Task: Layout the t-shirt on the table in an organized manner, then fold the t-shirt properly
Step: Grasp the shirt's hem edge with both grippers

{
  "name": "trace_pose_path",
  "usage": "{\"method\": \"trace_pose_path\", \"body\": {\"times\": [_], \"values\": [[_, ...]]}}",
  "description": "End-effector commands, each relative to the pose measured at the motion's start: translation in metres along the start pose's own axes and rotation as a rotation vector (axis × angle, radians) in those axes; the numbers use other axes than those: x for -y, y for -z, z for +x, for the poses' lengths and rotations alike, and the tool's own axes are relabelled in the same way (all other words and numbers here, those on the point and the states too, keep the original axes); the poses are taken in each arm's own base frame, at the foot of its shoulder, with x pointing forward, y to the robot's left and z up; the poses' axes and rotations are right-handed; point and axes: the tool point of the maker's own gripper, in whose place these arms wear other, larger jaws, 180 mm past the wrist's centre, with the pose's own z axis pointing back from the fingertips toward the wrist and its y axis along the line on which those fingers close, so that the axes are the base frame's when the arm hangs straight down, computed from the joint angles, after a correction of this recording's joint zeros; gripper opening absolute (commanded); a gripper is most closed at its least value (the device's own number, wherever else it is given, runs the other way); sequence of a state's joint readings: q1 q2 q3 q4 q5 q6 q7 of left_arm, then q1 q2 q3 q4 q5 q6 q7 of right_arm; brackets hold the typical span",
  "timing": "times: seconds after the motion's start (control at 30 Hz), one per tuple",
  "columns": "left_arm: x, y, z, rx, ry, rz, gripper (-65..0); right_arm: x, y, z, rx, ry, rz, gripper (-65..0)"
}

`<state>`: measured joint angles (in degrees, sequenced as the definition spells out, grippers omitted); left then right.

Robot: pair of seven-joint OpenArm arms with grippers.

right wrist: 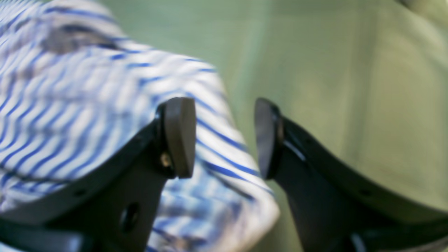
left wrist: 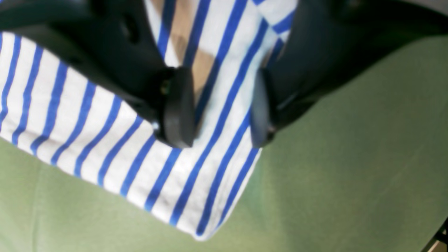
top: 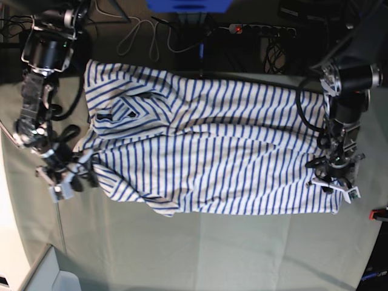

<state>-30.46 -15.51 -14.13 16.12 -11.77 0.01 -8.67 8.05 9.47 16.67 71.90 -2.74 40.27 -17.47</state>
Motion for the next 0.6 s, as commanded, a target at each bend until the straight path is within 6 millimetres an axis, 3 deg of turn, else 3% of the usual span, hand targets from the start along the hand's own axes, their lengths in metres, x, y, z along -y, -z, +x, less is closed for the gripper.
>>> {"method": "trace_pose_path", "body": {"times": [0.0,0.07,0.17,0.27,0.5,0.57], "values": [[0.0,0.004,0.026,0.06,-0.001,0.0,-43.8,0.005,0.002,0.019,0.035,-0.05,-0.008,-35.1],[0.0,0.004,0.026,0.06,-0.002,-0.002,-48.5,-0.008,0.011,0.023,0.006,-0.134,0.017,-33.1],[-0.001,0.004,0.025,0.059,0.0,0.0,-58.7,-0.03,0.027,0.013,-0.069,-0.24,0.073,-31.4],[-0.002,0.004,0.025,0.059,0.0,0.001,-64.7,-0.034,0.036,0.009,-0.109,-0.283,0.087,-31.5],[-0.002,0.004,0.026,0.06,0.001,0.002,-62.5,-0.041,0.055,0.006,-0.14,-0.243,0.12,-31.5],[-0.002,0.004,0.024,0.057,0.001,0.002,-59.2,-0.03,0.059,0.006,-0.145,-0.219,0.067,-31.4]]}}
